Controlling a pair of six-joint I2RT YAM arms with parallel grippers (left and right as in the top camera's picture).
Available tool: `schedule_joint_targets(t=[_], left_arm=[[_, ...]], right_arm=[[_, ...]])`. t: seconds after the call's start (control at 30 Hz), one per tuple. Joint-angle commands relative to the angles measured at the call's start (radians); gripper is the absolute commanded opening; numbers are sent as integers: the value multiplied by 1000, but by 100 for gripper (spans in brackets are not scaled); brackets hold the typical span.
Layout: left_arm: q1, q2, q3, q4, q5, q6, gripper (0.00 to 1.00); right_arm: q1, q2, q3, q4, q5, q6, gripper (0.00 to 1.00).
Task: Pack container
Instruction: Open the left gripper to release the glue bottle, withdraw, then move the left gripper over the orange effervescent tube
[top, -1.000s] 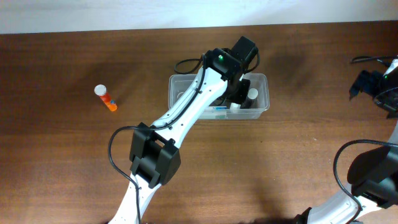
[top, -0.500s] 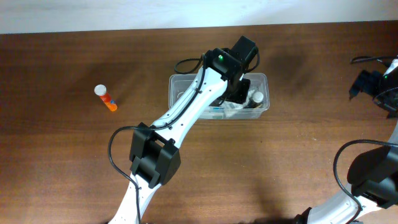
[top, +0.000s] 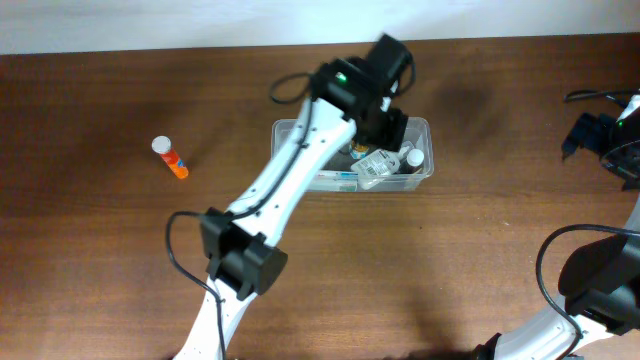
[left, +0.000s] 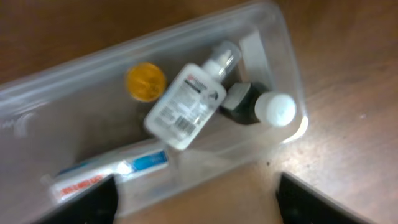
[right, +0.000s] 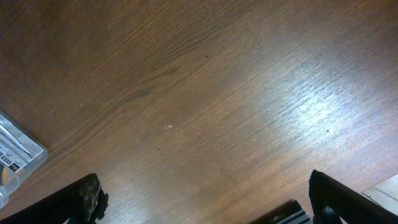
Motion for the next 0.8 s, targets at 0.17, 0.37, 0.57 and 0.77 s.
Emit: schedule_joint_targets(t=[0.17, 0.37, 0.57, 0.77], left_arm=[[209, -43, 284, -252, -74, 76, 100], [358, -111, 273, -252, -45, 104, 99], [505, -225, 130, -252, -60, 129, 99], [623, -327, -155, -252, -60, 126, 99]], right_arm=[[-2, -14, 2, 2, 1, 11, 98], [-2, -14, 2, 2, 1, 11, 98], [-2, -14, 2, 2, 1, 11, 98], [-2, -14, 2, 2, 1, 11, 98]])
